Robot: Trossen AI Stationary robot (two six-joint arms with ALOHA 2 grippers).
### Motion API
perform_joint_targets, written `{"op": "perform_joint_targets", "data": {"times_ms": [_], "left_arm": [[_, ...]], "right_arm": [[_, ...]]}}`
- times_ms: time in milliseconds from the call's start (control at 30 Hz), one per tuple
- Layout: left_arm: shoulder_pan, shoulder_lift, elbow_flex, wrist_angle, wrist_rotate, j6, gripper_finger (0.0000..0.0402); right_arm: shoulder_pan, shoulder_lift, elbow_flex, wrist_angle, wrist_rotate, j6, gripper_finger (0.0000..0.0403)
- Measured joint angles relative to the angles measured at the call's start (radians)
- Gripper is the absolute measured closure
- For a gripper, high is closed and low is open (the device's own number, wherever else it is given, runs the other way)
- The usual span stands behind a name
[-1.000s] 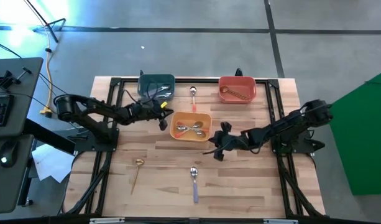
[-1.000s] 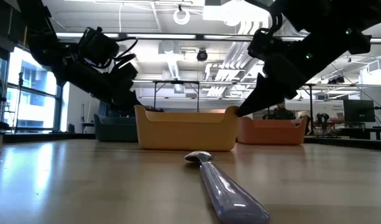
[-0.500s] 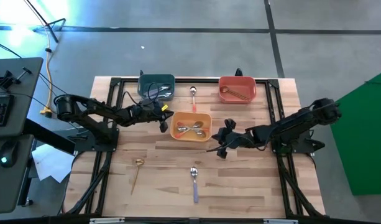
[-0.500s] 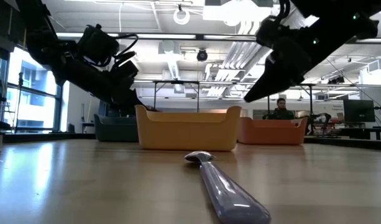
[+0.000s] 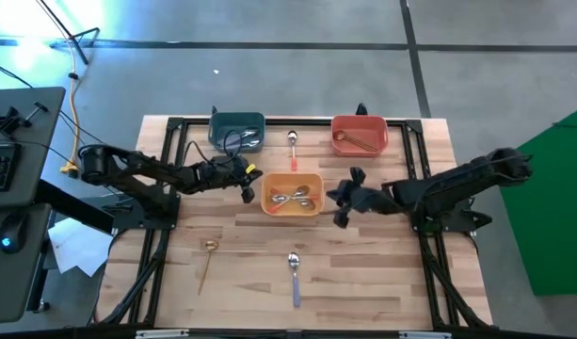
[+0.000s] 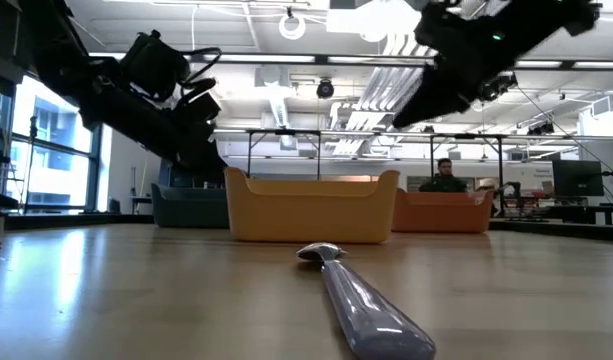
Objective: Sort silverware by color (type)
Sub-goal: Put the orange spoon into the yellow bin
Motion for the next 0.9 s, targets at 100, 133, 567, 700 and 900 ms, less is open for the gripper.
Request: {"op": "perform_joint_targets", "data": {"times_ms": [100, 133, 567, 700, 900], "left_arm": [[0.000, -0.043, 0.000, -0.025, -0.007, 0.000, 0.0385], [0.000, -0.060, 0.000, -0.033, -0.007, 0.000, 0.0385], [0.004, -0.185, -0.100, 0.043, -0.007, -0.010, 0.0385], [0.008, -0.210, -0.160, 0.127, -0.008, -0.018, 0.0385], [0.008, -0.231, -0.168, 0.191, -0.008, 0.003, 0.0385]], "right_arm": [[-0.079, 0.018, 0.066, -0.011, -0.040, -0.046, 0.0372], [-0.113, 0.026, 0.091, -0.031, -0.071, -0.061, 0.0365], [-0.491, 0.353, 0.566, -0.381, -0.341, -0.306, 0.0276], [-0.571, 0.453, 0.712, -0.507, -0.363, -0.482, 0.0254], [-0.698, 0.606, 0.897, -0.576, -0.472, -0.625, 0.0241]]}}
